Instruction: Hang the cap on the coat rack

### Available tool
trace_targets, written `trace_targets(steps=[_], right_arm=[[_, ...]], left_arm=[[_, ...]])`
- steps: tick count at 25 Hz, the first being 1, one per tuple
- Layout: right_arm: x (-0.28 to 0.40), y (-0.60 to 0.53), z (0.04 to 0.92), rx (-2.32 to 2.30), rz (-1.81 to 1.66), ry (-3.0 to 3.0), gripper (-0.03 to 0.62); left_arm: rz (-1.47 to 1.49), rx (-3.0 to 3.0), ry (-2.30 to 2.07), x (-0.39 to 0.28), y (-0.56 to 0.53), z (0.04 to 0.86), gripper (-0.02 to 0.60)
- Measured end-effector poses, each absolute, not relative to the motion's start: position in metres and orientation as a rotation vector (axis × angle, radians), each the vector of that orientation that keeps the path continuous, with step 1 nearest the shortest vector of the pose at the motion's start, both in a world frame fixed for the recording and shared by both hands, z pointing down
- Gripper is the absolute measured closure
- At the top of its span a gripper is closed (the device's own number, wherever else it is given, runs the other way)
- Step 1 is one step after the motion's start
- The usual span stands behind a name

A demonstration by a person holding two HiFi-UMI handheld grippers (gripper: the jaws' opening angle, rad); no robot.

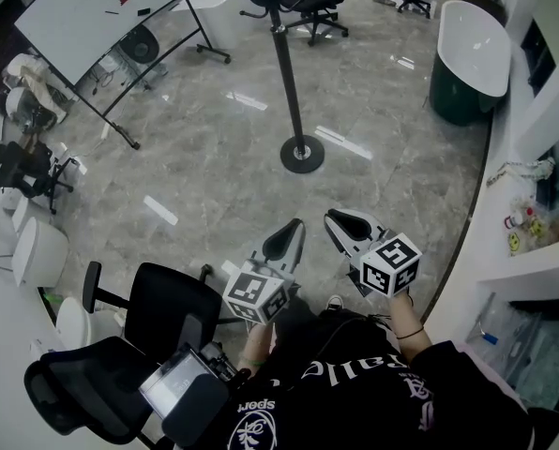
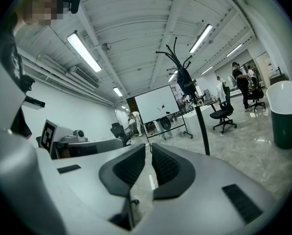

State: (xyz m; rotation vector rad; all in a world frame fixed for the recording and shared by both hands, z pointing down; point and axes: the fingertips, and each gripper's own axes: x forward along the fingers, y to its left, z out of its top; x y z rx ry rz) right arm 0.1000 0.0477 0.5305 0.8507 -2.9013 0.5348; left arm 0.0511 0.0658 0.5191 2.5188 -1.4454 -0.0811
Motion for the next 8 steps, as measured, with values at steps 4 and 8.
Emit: trace_targets(steps=[4, 8], right_arm=[[0.0993, 0.0478, 0.5307, 0.839, 0.530, -2.901, 0.560], [0.0989, 0.0478, 0.5310, 0.830, 0.528, -2.902, 0.560]], left_arm=[[-0.077, 2.514, -1.445, 0.0516, 0.0659, 0.5191, 0.573], [-0.077, 2.513, -1.448, 0.0516, 0.0654, 0.5197, 0.572]])
